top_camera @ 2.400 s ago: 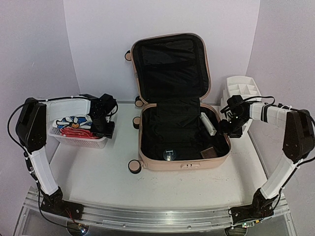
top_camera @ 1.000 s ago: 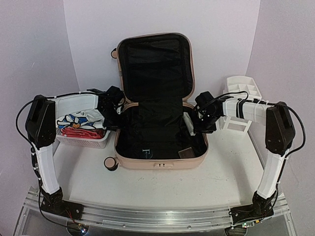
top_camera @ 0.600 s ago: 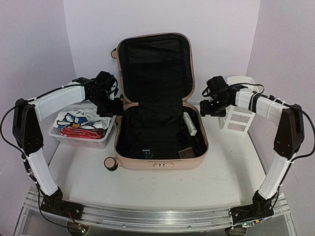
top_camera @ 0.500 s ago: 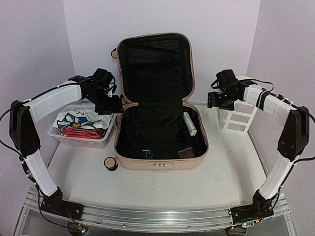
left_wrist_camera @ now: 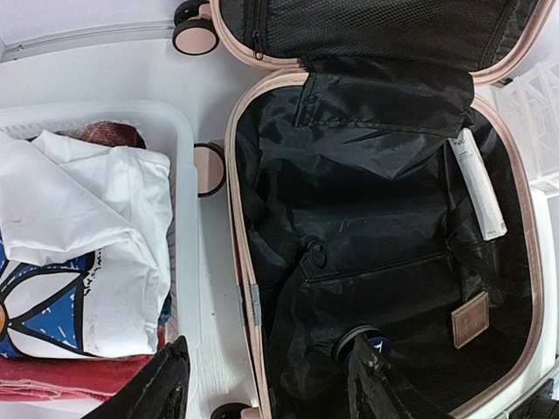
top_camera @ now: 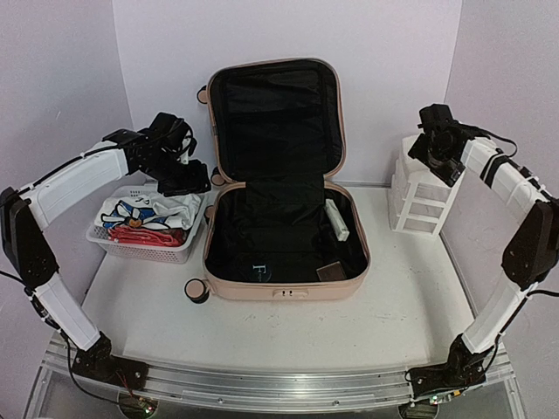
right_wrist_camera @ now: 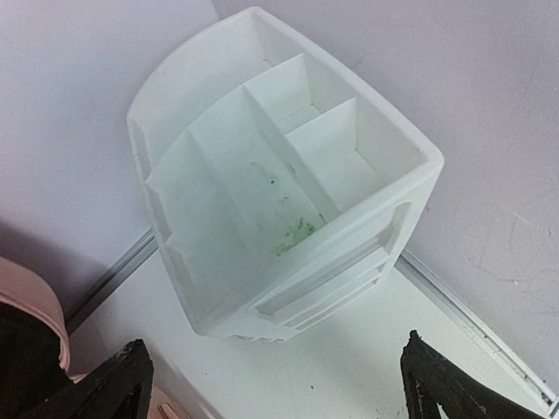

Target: Open, take out, and arrange the luggage

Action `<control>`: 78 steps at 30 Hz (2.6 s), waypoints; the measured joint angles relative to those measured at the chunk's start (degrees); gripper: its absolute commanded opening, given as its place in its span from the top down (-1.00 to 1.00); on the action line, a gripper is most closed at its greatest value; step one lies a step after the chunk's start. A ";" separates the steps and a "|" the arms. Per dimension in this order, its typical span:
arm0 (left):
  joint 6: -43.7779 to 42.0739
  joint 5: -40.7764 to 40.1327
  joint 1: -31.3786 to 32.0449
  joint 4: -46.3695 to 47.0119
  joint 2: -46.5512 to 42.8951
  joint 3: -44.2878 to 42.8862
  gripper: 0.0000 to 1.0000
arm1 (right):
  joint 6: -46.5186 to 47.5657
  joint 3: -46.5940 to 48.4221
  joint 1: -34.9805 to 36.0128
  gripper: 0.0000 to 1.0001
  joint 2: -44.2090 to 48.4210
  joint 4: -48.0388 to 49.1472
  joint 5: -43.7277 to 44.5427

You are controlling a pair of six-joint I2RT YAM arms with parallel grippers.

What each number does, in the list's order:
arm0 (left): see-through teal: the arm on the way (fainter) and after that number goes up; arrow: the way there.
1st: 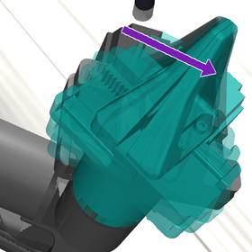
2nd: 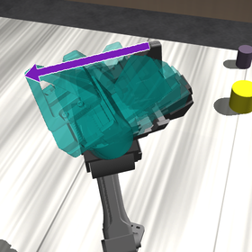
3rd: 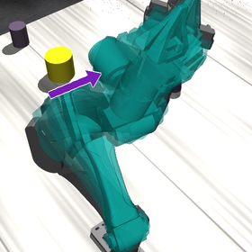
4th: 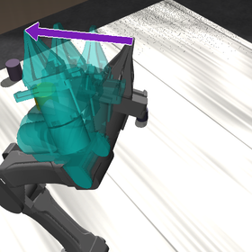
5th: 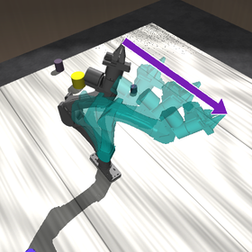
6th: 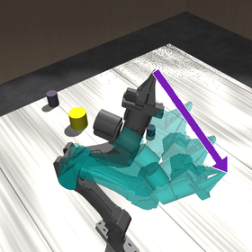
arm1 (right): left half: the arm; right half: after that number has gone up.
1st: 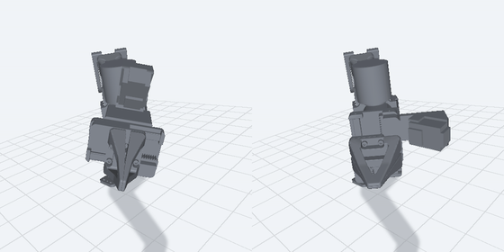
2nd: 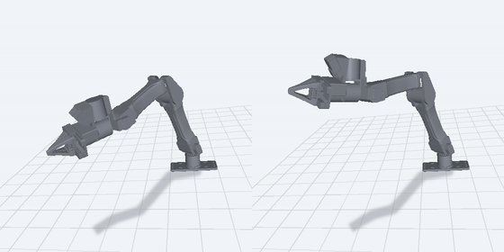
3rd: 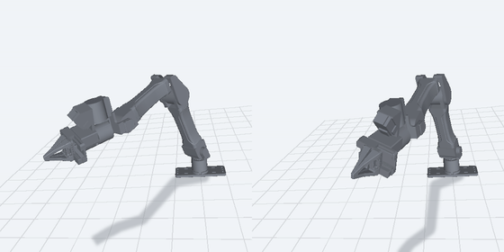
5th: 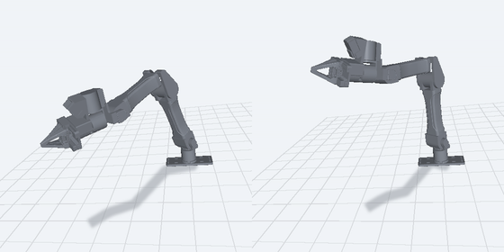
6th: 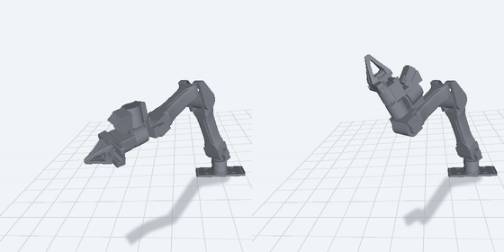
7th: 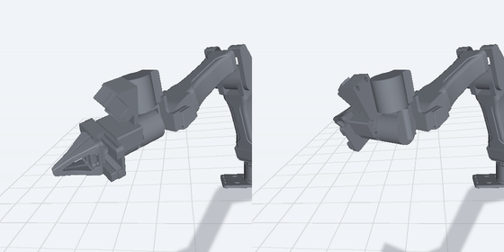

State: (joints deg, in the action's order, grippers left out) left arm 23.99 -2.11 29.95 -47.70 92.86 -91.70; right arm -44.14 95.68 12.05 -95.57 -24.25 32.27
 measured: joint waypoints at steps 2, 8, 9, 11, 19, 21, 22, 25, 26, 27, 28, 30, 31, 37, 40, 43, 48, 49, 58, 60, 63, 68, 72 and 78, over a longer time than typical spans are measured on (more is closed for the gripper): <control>0.00 -0.09 0.00 -0.09 -0.37 0.63 -0.26 | -3.91 0.20 -1.31 -0.96 0.00 -0.61 0.26; 0.00 -0.11 0.00 -0.26 -0.50 2.34 -0.26 | -14.67 1.31 -7.85 -0.94 -1.73 -2.89 -3.30; 0.00 -0.13 0.00 -0.26 -0.50 2.60 -0.26 | -16.41 1.73 -8.98 -0.94 -2.45 -3.26 -4.48; 0.00 -0.17 0.00 -0.31 -0.50 2.89 -0.26 | -19.89 2.23 -10.91 -0.93 -4.17 -3.65 -6.95; -0.04 -0.66 0.00 -0.33 -0.59 2.99 -0.26 | -27.78 4.39 -13.84 -0.36 -8.59 -3.32 -15.52; -0.04 -0.68 0.00 -0.33 -0.61 2.99 -0.26 | -28.83 4.42 -14.16 -0.18 -8.57 -3.19 -16.68; -0.04 -0.66 0.00 -0.33 -0.66 2.99 -0.26 | -29.53 4.42 -14.29 -0.06 -8.50 -3.02 -16.90; -0.04 -0.61 0.00 -0.33 -0.68 2.99 -0.25 | -30.40 4.42 -14.32 0.23 -8.26 -2.49 -17.14; -0.04 -0.57 0.00 -0.33 -0.68 2.99 -0.26 | -30.53 4.42 -14.32 0.29 -8.11 -2.45 -17.16; -0.02 -0.55 0.00 -0.33 -0.68 2.99 -0.26 | -30.38 4.42 -14.32 0.34 -7.96 -2.49 -17.18; -0.04 -0.50 0.00 -0.33 -0.68 2.99 -0.25 | -30.60 4.42 -14.32 0.38 -7.76 -2.58 -17.25; -0.02 -0.44 0.00 -0.33 -0.68 2.99 -0.25 | -30.73 4.17 -14.32 0.47 -7.19 -3.04 -17.27; 0.00 -0.42 0.00 -0.33 -0.68 3.02 -0.25 | -30.82 3.89 -14.32 0.52 -6.80 -3.30 -17.25; -0.02 0.63 0.00 -0.33 -0.68 3.41 -0.25 | -32.15 0.35 -14.40 0.70 -2.25 -6.23 -16.70; -0.02 1.03 0.00 -0.31 -0.79 3.96 -0.24 | -32.48 -2.05 -14.43 0.71 1.16 -7.67 -16.65; -0.02 2.12 0.00 -0.33 -1.18 4.39 -0.24 | -32.85 -4.24 -14.32 0.71 4.09 -9.94 -16.61; 0.04 3.98 0.00 -0.28 -2.36 5.25 -0.22 | -34.25 -8.11 -14.38 0.72 9.40 -13.29 -16.72; 0.04 4.33 0.00 -0.33 -2.49 5.33 -0.22 | -34.53 -8.96 -14.38 0.69 10.49 -13.68 -16.81; 0.15 7.13 0.66 -0.24 -3.67 8.15 -0.22 | -34.01 -15.13 -14.38 -0.06 22.67 -16.65 -16.83; 0.48 7.78 1.38 -0.02 -4.13 8.52 -0.22 | -30.84 -13.84 -14.38 -0.13 23.23 -17.20 -16.63; 1.53 8.59 3.72 1.25 -4.87 8.92 -0.22 | -24.17 -11.87 -14.38 -0.23 23.04 -17.53 -16.37; 4.42 10.23 10.32 5.14 -4.76 8.87 -0.22 | -8.74 -11.21 -14.38 -0.30 23.15 -17.86 -16.17; 6.69 12.11 15.13 10.27 -2.60 7.76 -0.22 | 6.93 -11.21 -14.40 -0.33 23.52 -16.50 -19.63; 10.14 15.41 17.75 21.27 2.60 7.28 -0.22 | 25.88 -7.87 -14.45 0.00 21.31 -16.17 -30.77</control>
State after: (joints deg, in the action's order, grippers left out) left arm 34.13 13.30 47.70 -26.44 95.46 -84.42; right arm -18.26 87.81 -2.39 -74.26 -40.42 1.50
